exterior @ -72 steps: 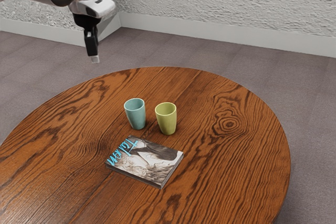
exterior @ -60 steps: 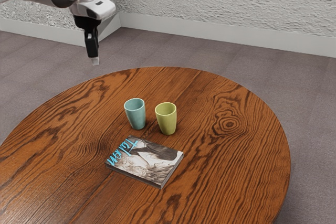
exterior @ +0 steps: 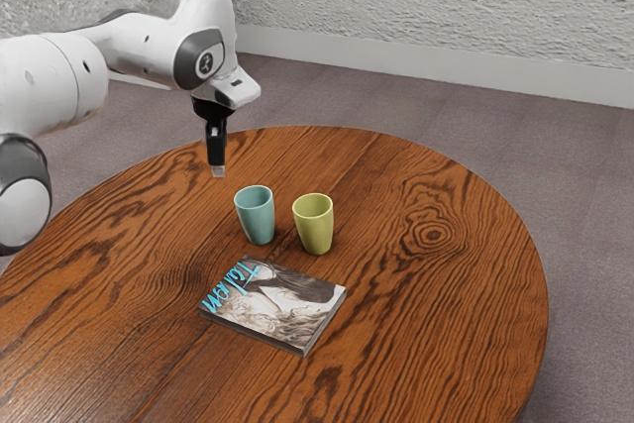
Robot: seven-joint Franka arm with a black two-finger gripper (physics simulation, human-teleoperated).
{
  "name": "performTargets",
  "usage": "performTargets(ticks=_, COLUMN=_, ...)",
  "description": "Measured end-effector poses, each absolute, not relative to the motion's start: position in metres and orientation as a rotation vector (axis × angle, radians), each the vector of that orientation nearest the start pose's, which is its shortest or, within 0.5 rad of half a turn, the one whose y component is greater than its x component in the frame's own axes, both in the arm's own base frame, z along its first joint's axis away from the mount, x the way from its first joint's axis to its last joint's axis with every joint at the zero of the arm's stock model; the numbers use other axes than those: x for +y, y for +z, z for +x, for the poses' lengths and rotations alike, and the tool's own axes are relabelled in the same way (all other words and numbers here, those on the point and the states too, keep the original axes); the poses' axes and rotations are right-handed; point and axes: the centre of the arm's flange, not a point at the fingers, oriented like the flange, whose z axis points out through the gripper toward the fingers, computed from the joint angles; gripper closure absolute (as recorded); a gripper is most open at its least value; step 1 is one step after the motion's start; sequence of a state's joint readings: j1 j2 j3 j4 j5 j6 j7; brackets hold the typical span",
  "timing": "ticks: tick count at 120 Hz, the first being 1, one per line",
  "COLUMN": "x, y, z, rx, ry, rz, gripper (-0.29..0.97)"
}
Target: Place the left cup onto the right cup
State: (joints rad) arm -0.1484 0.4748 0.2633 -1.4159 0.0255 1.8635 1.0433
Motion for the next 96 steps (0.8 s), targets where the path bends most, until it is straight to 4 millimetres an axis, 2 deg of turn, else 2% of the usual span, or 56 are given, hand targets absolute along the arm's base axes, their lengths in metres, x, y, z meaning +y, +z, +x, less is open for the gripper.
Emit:
performTargets(ticks=22, x=0.041, y=0.396, z=0.714, rx=1.495, ry=0.11, rz=-2.624, gripper=0.0)
performTargets(ticks=50, x=0.038, y=0.372, z=0.737, rx=1.586, ry=0.055, rz=-2.533, gripper=0.0)
performTargets(ticks=71, x=0.036, y=0.356, z=0.743, rx=1.641, ry=0.039, rz=-2.493, gripper=0.0)
performTargets(ticks=96, x=0.035, y=0.322, z=0.743, rx=1.691, ry=0.054, rz=-2.505, gripper=0.03)
